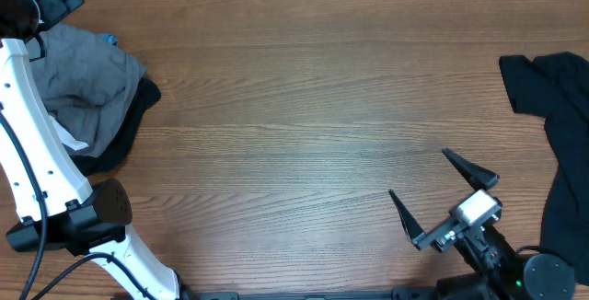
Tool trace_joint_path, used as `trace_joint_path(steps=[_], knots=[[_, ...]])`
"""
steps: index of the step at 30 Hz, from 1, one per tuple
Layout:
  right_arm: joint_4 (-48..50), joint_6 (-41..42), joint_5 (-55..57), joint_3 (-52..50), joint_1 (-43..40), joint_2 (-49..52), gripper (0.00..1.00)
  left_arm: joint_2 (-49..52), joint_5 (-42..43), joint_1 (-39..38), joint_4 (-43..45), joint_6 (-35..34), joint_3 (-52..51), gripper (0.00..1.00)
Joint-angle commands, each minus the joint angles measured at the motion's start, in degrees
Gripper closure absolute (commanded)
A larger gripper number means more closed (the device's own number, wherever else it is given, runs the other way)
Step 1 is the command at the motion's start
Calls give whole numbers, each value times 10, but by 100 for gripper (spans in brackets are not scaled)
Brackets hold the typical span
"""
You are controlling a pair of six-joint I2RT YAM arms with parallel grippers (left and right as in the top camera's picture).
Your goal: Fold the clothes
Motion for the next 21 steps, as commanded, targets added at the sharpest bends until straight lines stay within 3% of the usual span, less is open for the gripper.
trace_joint_path(steps=[1,5,10,15,21], knots=[[70,1,-4,-69,-11,-11,0,4,2,-2,0,3,-1,0],[148,1,0,-123,-12,-16,0,4,2,-2,0,3,-1,0],[175,8,5,-161,-12,-52,0,4,2,-2,0,3,-1,0],[203,193,147,-181,-14,-71,0,4,2,-2,0,3,-1,0],[208,196,150,-199,-42,-79,0,4,2,-2,0,3,-1,0]])
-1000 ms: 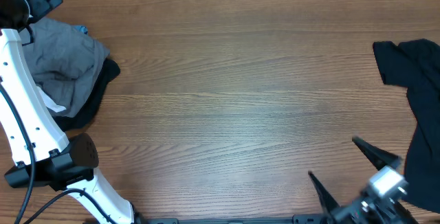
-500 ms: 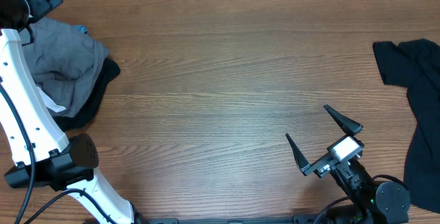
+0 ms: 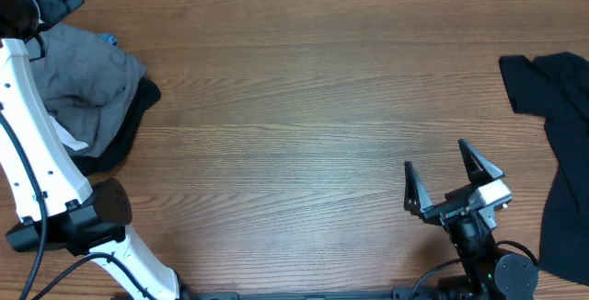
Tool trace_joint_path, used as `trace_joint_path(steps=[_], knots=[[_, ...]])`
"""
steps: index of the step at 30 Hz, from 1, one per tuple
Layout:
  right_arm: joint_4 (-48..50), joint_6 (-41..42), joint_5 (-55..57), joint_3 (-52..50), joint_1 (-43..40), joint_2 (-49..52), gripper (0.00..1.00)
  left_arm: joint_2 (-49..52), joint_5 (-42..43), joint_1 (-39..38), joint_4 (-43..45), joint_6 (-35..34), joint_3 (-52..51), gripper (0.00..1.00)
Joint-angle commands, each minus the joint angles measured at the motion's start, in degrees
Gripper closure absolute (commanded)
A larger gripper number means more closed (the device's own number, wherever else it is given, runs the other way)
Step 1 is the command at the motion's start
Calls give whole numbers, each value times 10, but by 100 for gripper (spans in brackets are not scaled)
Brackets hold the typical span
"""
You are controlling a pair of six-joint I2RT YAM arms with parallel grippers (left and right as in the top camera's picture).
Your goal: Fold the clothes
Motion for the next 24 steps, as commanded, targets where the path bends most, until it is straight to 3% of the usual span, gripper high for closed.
trace_joint_path(steps=[1,17,24], knots=[[5,26,23,-16,-19,-10,0,4,2,-2,0,3,0,0],[19,26,66,-79,-42,-10,0,4,2,-2,0,3,0,0],[-56,26,76,-79,-42,-10,0,4,2,-2,0,3,0,0]])
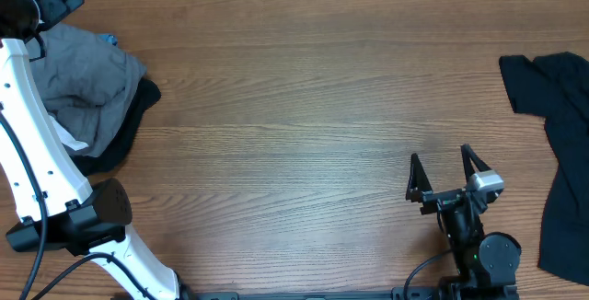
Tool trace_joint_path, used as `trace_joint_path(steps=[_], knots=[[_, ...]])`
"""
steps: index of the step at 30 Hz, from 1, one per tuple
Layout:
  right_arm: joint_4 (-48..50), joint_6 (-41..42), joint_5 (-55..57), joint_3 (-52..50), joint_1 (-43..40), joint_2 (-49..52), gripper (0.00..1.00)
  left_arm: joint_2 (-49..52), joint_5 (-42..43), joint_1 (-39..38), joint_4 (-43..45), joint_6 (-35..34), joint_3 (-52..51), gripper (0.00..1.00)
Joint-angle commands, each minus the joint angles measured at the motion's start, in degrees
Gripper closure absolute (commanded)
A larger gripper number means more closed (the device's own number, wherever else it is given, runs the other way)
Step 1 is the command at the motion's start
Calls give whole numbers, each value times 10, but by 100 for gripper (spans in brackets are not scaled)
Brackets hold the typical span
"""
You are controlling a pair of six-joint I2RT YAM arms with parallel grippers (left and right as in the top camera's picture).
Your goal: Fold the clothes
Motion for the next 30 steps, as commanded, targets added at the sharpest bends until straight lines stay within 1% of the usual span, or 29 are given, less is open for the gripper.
trace_joint_path(steps=[1,4,30], knots=[[-21,3,15,-6,-5,-7,0,4,2,-2,0,3,0,0],[-45,3,13,-6,-6,-7,0,4,2,-2,0,3,0,0],[-45,3,13,-6,-5,-7,0,4,2,-2,0,3,0,0]])
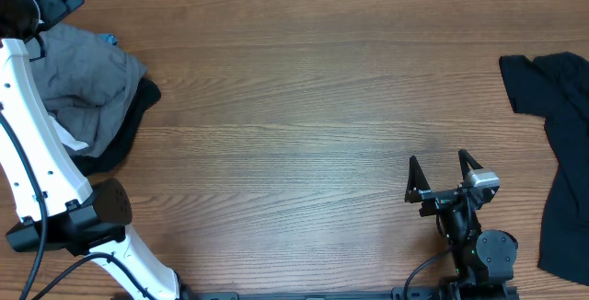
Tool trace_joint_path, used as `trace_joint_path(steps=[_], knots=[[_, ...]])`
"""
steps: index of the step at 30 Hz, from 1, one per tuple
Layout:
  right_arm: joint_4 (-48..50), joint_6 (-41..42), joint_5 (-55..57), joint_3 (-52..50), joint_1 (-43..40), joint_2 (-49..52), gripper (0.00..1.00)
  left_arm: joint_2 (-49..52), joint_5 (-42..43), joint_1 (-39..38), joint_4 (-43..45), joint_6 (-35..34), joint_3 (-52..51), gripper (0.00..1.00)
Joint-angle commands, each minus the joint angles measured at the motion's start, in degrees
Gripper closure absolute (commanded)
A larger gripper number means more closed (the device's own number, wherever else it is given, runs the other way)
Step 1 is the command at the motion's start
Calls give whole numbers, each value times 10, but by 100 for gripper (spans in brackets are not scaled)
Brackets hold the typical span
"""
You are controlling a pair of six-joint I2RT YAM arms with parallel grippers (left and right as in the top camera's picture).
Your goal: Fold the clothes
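A heap of clothes lies at the table's far left: a grey garment (83, 84) on top, a black one (124, 134) under it, with a blue scrap (109, 39) and a white edge (72, 136) showing. A second black garment (561, 125) lies spread at the right edge. My left gripper sits in the top-left corner at the heap's far end, and its jaws cannot be made out. My right gripper (438, 160) stands open and holds nothing near the front edge, pointing away, well left of the black garment.
The left arm's white links (32, 144) rise along the left edge over the heap. The right arm's base (488, 254) sits at the front edge. Bare wooden tabletop (304, 116) stretches between the two piles.
My right gripper has drawn back very slightly toward the front edge, still open. The left arm and both clothes piles are unchanged.
My right gripper was wide open and turned at a slant near the front right. Then it pointed straight away, with its fingers closer together. Then it sat further back over its base, where it is now. The left arm and the clothes stayed put.
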Motion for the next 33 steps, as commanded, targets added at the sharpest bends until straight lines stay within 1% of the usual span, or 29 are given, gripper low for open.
trace_joint_path(steps=[1,9,12,13,15,17,25,28,30,33], knots=[[1,3,5,-6,-2,-7,0,5,2,-2,0,3,-1,0],[1,3,5,-6,-2,-7,0,2,2,-2,0,3,-1,0],[1,3,5,-6,-2,-7,0,-22,1,-23,-1,3,-1,0],[1,3,5,-6,-2,-7,0,-37,1,-34,-1,3,-1,0],[1,3,5,-6,-2,-7,0,-114,1,-80,0,3,-1,0],[1,3,5,-6,-2,-7,0,-145,1,-91,-1,3,-1,0],[1,3,5,-6,-2,-7,0,-328,0,-94,-57,3,-1,0],[1,3,5,-6,-2,-7,0,-381,-14,-94,-91,5,-1,0],[1,3,5,-6,-2,-7,0,-422,-16,-94,-135,6,-1,0],[1,3,5,-6,-2,-7,0,-465,0,-94,-135,16,-28,0]])
